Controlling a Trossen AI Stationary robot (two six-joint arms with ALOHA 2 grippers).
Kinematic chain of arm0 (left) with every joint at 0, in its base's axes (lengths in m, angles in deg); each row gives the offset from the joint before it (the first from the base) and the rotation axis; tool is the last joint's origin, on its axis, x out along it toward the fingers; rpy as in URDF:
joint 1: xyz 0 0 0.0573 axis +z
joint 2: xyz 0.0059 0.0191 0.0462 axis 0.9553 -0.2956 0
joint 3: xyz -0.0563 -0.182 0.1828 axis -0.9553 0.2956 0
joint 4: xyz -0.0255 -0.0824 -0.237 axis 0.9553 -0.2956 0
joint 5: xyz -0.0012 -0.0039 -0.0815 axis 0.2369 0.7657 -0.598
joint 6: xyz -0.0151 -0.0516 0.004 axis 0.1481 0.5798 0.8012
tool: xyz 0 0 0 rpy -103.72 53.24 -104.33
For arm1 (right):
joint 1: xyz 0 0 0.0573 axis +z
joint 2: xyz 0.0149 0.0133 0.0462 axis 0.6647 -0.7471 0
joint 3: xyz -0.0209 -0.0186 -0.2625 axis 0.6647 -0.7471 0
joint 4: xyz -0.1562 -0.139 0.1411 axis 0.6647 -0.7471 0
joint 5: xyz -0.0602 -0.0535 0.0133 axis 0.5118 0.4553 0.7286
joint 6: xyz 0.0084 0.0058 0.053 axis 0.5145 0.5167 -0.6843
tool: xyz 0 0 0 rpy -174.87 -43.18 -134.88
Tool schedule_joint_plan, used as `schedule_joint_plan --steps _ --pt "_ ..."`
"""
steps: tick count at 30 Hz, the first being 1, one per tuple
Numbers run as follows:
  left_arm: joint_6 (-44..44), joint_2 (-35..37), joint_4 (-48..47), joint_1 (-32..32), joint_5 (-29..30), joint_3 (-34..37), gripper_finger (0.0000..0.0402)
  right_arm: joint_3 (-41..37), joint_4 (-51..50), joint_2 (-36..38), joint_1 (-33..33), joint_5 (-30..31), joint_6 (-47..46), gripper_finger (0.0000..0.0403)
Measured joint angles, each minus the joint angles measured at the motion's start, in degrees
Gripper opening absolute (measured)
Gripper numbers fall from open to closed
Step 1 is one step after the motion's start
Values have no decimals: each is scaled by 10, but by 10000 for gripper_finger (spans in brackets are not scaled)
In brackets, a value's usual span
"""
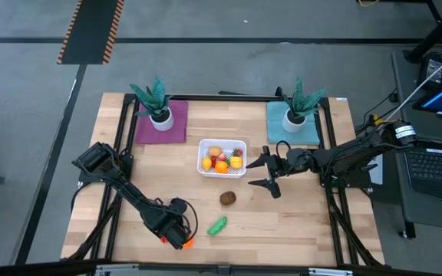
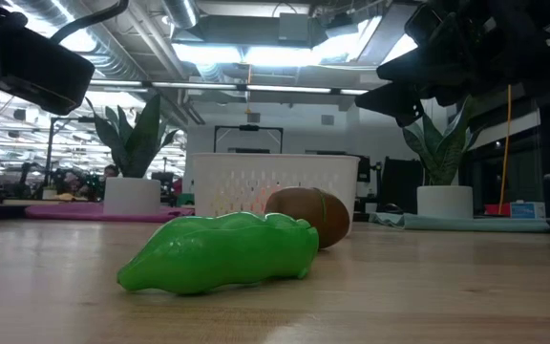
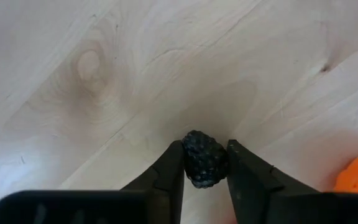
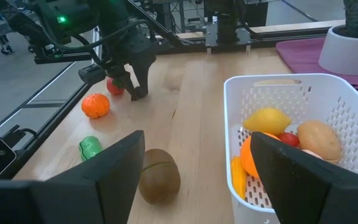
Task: Pick and placing Produce into tupperware
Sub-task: Put the blackberry into the white bin
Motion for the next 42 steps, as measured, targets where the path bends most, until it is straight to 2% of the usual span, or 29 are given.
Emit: schedule_joint_plan --steps 6,12,23,32,42 --pt "-4 0 0 0 3 0 108 0 0 0 0 0 0 294" --pt "-43 9 1 0 12 1 84 0 0 0 0 0 0 294" --pt "-78 59 -10 1 47 4 96 0 0 0 0 0 0 294" --pt "-230 112 -10 1 108 2 83 0 0 0 0 -1 1 294" --pt "-338 157 -1 18 197 2 82 0 0 0 0 -1 2 294"
